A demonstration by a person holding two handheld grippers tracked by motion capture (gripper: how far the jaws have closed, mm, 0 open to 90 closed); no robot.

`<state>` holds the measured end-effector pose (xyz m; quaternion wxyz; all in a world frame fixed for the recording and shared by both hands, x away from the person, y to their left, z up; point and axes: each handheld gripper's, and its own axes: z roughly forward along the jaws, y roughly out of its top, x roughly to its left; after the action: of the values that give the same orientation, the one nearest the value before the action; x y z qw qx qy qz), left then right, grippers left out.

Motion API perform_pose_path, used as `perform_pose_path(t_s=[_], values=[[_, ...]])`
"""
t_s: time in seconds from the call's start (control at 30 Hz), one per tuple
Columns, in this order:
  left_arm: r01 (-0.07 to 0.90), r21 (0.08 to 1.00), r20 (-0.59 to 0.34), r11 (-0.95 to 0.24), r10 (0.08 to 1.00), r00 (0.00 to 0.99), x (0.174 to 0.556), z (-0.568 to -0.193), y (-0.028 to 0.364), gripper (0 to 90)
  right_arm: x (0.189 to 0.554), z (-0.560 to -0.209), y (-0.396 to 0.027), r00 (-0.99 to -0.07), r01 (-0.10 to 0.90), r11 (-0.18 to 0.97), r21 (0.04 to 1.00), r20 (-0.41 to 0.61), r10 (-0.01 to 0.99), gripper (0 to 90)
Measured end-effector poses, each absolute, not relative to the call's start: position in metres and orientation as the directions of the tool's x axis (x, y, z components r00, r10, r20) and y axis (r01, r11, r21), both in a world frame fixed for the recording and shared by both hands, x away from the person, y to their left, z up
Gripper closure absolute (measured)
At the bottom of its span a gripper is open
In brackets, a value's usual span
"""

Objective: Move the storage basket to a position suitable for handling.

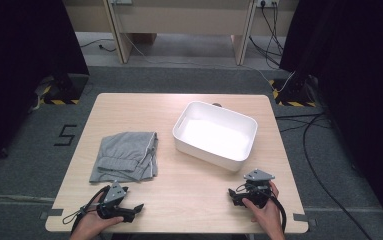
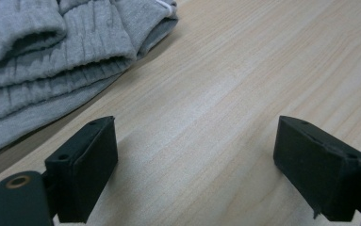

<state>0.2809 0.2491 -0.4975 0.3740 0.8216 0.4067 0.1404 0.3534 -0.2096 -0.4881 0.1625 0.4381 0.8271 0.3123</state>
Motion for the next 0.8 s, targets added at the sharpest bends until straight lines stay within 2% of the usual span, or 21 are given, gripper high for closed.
perform_pose_path(t_s=[0.07,0.1,0.17,0.23,0.3,0.53,0.8], values=[[0.563,0.729,-0.073,-0.39,0.773,0.63,0.281,-0.498,0.249,13.7,0.353,-0.488,-0.21,-0.562,0.621,0.417,0.664,0.007,0.827,5.3],[0.563,0.729,-0.073,-0.39,0.773,0.631,0.281,-0.497,0.249,13.7,0.351,-0.487,-0.211,-0.543,0.621,0.39,0.681,0.014,0.84,17.6],[0.563,0.729,-0.073,-0.39,0.772,0.631,0.281,-0.497,0.249,13.7,0.35,-0.485,-0.213,-0.548,0.611,0.391,0.688,0.012,0.836,20.2],[0.563,0.729,-0.073,-0.39,0.772,0.631,0.281,-0.498,0.249,13.7,0.348,-0.483,-0.214,-0.533,0.615,0.366,0.698,0.027,0.845,15.8],[0.563,0.729,-0.073,-0.391,0.772,0.631,0.281,-0.497,0.249,13.7,0.347,-0.48,-0.217,-0.534,0.6,0.359,0.715,0.024,0.845,19.4],[0.563,0.729,-0.074,-0.39,0.772,0.631,0.281,-0.498,0.249,13.7,0.345,-0.461,-0.224,-0.508,0.558,0.316,0.767,0.015,0.861,20.2],[0.563,0.729,-0.073,-0.39,0.772,0.631,0.281,-0.498,0.249,13.7,0.363,-0.421,-0.226,-0.479,0.488,0.278,0.827,-0.013,0.878,24.0]])
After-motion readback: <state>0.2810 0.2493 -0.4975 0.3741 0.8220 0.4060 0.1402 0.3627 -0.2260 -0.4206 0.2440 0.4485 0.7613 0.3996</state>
